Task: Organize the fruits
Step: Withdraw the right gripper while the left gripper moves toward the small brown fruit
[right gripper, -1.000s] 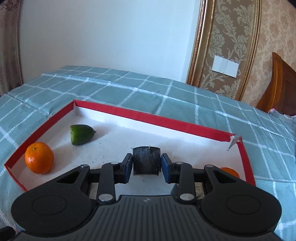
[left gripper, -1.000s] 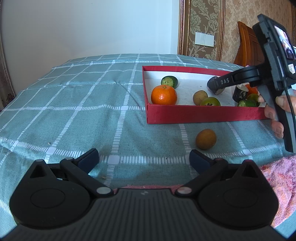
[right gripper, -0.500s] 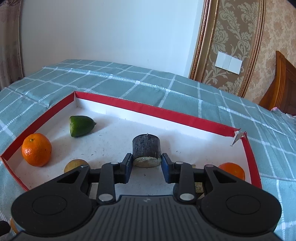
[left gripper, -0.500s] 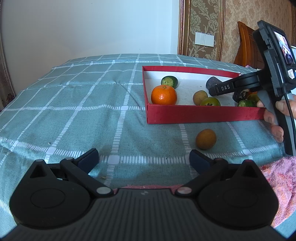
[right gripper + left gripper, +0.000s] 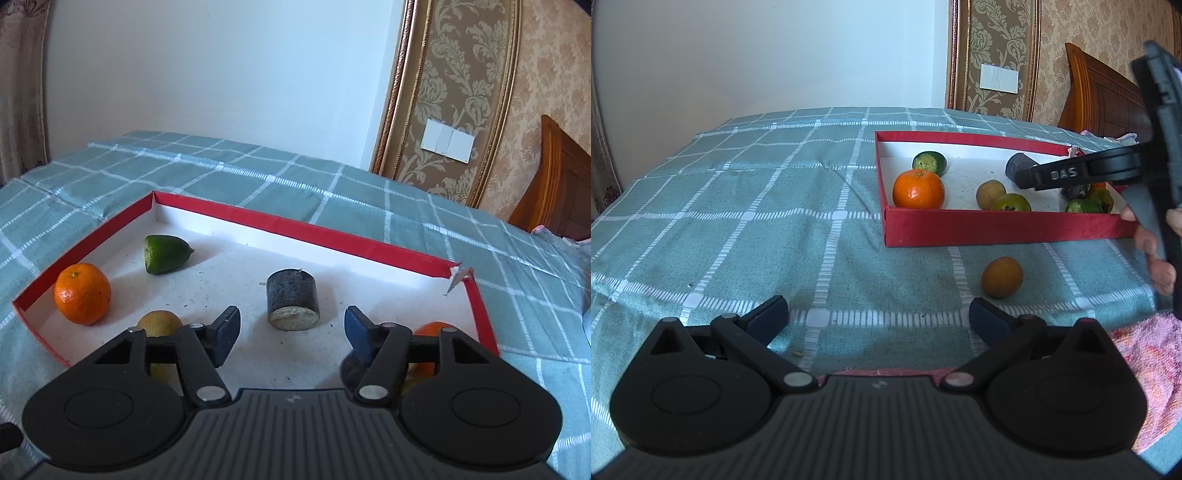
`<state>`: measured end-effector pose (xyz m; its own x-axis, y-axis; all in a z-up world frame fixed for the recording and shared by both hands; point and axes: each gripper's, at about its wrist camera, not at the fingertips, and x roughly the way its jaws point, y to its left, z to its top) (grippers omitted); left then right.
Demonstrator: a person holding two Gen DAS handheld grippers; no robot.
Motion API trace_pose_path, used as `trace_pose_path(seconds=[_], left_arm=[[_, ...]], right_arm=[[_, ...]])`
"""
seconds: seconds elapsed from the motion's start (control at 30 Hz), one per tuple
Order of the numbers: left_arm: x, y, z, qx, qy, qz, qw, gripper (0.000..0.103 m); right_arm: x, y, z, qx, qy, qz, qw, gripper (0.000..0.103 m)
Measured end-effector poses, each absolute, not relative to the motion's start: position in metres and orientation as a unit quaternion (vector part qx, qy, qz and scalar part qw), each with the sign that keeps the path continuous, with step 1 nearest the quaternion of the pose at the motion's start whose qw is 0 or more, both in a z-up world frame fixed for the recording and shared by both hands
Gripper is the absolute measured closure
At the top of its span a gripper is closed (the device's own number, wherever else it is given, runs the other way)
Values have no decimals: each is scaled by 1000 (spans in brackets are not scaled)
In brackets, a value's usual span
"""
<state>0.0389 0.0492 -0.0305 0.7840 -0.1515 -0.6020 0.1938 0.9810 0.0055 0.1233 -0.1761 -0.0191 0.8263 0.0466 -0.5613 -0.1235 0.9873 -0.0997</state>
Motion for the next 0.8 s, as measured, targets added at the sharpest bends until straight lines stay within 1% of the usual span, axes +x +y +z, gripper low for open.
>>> trace_pose_path(seconds=[0.4,0.43,0.5,0.53,0.8], left_arm=[[39,49,-31,34,316,-91,944,0],[39,49,-31,34,316,-91,944,0],[39,49,-31,34,316,-91,944,0],[39,49,-31,34,316,-91,944,0],[39,49,-31,34,316,-91,944,0]], right_arm=[[94,-185,-9,-42,271,57,960,39],[89,-187,-7,-41,266,56,961,38],[78,-192,-4,-34,256,56,965,30],[73,-195,-3,-29,251,55,966,29],[42,-211,-4,-9,245,70,967,28]])
